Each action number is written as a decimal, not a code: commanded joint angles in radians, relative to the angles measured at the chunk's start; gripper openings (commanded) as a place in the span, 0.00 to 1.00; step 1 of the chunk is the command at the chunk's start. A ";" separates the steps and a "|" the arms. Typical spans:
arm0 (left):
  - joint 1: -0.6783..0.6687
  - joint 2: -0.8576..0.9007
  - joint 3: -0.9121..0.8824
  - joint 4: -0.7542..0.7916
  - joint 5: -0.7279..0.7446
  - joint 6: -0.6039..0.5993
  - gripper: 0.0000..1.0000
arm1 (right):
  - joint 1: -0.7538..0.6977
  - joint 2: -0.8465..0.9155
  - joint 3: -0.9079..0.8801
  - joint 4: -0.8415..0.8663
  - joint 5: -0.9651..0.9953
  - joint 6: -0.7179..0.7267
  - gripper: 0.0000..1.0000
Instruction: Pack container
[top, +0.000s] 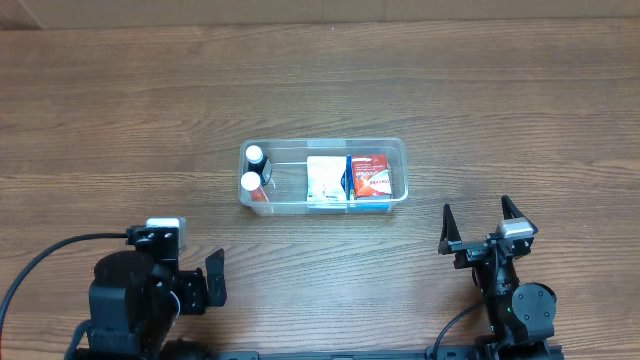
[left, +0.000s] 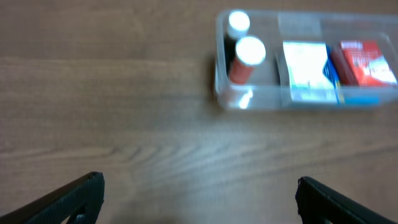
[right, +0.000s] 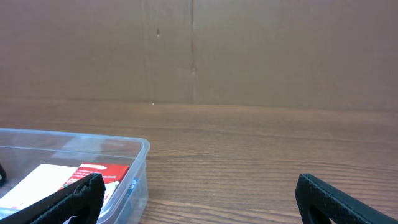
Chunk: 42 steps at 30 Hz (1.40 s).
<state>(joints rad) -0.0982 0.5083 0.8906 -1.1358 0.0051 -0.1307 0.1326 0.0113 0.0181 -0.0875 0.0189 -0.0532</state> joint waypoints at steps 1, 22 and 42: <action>0.027 -0.151 -0.174 0.102 -0.010 0.004 1.00 | 0.001 -0.006 -0.010 0.006 0.013 -0.007 1.00; 0.087 -0.505 -0.889 1.185 0.154 0.406 1.00 | 0.001 -0.006 -0.010 0.006 0.013 -0.006 1.00; 0.087 -0.504 -0.886 1.069 0.098 0.404 1.00 | 0.001 -0.006 -0.010 0.006 0.013 -0.007 1.00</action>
<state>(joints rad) -0.0235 0.0147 0.0082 -0.0647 0.1162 0.2470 0.1326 0.0113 0.0181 -0.0887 0.0261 -0.0559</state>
